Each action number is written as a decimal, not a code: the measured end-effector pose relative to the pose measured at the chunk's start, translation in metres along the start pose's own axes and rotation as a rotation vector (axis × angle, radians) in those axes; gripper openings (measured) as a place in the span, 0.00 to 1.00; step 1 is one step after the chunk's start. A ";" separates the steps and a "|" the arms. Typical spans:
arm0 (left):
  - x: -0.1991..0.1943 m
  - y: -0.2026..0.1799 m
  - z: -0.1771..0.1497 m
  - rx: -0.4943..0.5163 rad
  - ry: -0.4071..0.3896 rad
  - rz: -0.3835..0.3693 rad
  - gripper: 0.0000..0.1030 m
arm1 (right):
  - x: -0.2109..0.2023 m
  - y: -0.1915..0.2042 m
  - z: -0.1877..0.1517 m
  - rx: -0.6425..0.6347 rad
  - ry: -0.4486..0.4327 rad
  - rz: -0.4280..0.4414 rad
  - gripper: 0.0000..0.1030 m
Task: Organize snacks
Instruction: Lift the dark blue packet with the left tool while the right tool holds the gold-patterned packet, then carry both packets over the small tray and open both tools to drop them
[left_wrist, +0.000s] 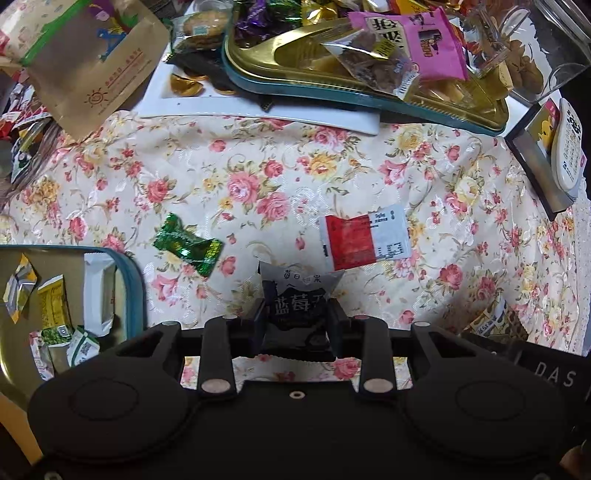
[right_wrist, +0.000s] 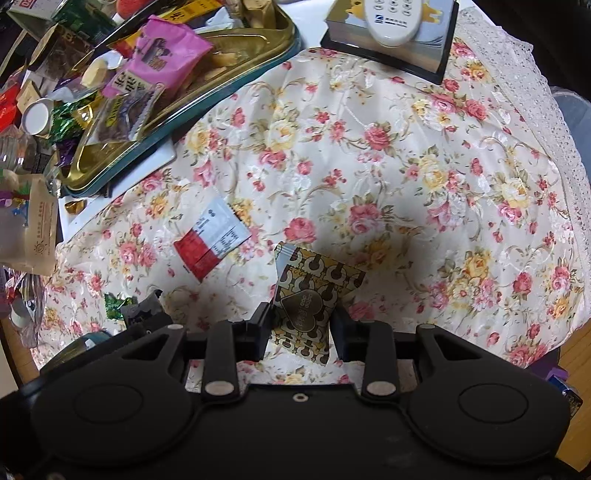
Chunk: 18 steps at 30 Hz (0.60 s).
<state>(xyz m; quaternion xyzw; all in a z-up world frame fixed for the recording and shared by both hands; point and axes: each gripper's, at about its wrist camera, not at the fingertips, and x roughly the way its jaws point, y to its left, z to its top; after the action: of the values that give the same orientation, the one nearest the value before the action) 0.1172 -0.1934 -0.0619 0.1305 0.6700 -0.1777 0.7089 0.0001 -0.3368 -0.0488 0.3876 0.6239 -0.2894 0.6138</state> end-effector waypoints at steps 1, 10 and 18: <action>-0.002 0.003 -0.001 -0.004 -0.003 0.001 0.41 | -0.001 0.002 -0.002 -0.006 -0.003 -0.001 0.35; -0.024 0.032 -0.014 -0.049 -0.047 0.015 0.41 | -0.003 0.032 -0.028 -0.055 -0.021 -0.006 0.35; -0.041 0.070 -0.037 -0.096 -0.083 0.034 0.41 | -0.013 0.066 -0.061 -0.121 -0.043 0.052 0.35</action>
<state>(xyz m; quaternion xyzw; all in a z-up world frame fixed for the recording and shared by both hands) 0.1117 -0.1113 -0.0271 0.1000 0.6454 -0.1386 0.7445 0.0211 -0.2521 -0.0234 0.3596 0.6167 -0.2435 0.6566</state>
